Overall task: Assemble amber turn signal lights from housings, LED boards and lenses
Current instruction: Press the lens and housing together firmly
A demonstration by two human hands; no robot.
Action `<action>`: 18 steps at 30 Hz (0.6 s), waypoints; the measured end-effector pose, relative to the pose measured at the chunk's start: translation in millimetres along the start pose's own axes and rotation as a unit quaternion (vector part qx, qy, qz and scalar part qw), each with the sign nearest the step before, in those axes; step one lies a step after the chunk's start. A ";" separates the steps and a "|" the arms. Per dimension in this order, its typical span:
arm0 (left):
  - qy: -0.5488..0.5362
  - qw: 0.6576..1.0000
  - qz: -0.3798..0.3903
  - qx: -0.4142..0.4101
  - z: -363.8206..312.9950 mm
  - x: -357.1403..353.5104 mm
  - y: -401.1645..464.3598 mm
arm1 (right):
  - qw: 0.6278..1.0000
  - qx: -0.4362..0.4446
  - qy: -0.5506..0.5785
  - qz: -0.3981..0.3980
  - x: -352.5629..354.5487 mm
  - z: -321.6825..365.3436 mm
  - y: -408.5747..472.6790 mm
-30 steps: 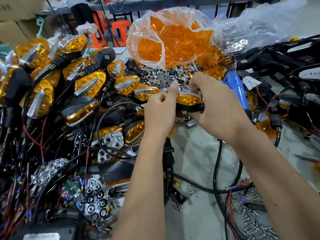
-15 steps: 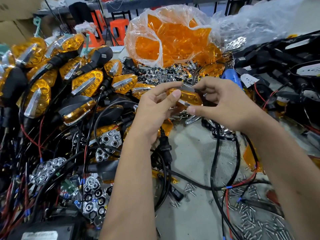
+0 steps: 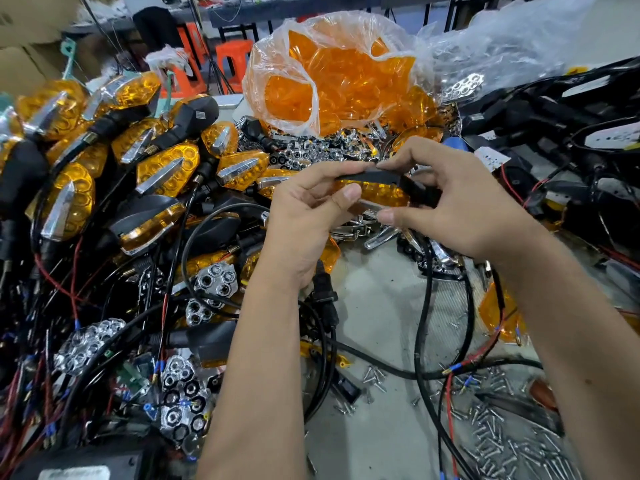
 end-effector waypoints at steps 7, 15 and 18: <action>-0.024 0.996 -0.034 0.082 9.8 -2.9 0.2 | 0.996 0.036 -0.031 -0.072 0.0 -1.8 0.5; -0.058 0.979 -0.101 0.169 17.9 0.6 1.2 | 0.990 0.086 -0.093 -0.056 -8.5 0.3 3.3; -0.052 0.974 -0.121 0.185 20.0 2.8 0.5 | 0.986 0.095 -0.132 -0.047 -12.8 1.0 4.6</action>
Point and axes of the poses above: each hand's wrist, its own y-axis towards the middle knuckle, its own x-axis out of the back of the hand, z = x × y, the point moved 6 cm from there along y, towards the middle knuckle, and after that the axes turned 15 degrees about y, right-handed, at the moved point
